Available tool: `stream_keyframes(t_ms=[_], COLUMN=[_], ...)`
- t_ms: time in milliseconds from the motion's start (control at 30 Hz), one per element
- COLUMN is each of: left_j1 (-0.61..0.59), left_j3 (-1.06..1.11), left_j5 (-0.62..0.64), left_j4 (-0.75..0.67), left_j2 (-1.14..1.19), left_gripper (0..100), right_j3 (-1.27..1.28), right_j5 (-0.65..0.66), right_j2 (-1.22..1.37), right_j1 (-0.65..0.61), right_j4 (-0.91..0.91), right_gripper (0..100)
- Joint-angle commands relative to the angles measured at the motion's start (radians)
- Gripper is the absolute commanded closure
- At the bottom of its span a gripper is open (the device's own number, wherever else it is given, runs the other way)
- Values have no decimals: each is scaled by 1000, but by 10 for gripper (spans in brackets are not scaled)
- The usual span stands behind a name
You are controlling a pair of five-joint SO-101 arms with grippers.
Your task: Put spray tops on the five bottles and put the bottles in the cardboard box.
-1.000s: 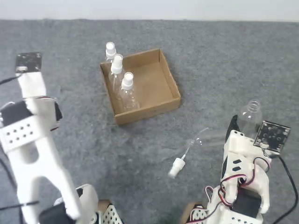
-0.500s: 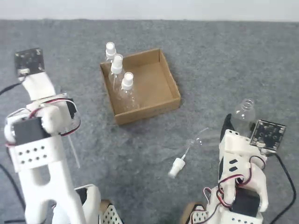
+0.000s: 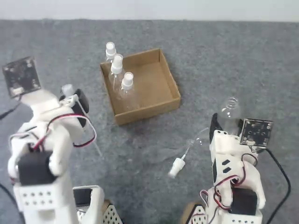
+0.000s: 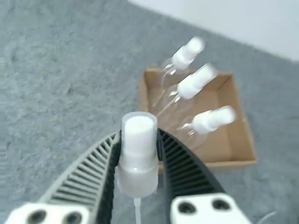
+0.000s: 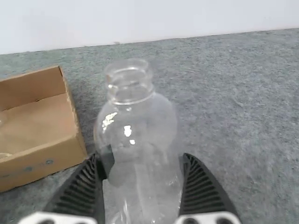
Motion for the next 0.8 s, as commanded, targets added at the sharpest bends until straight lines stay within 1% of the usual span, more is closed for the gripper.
stream_keyframes(t_ms=[0, 233, 333, 500, 633, 767], left_j1=[64, 170, 219, 287, 296, 296], left_j3=[8, 136, 214, 358, 435, 458], left_j5=[63, 124, 126, 126, 126, 126], left_j4=[-95, -282, -397, -614, -738, -775], left_j2=[-94, -235, -308, -437, -525, -580], left_gripper=[987, 987, 987, 987, 987, 987], right_j3=[-8, -12, -14, -12, -9, -9], right_j5=[-3, -2, -2, 3, 109, 206], right_j2=[-15, -15, -15, -15, -15, -15], right_j1=[-70, -208, -263, -335, -417, -492], right_j4=[-28, -39, -56, -145, -160, -176], right_gripper=[992, 992, 992, 992, 992, 992])
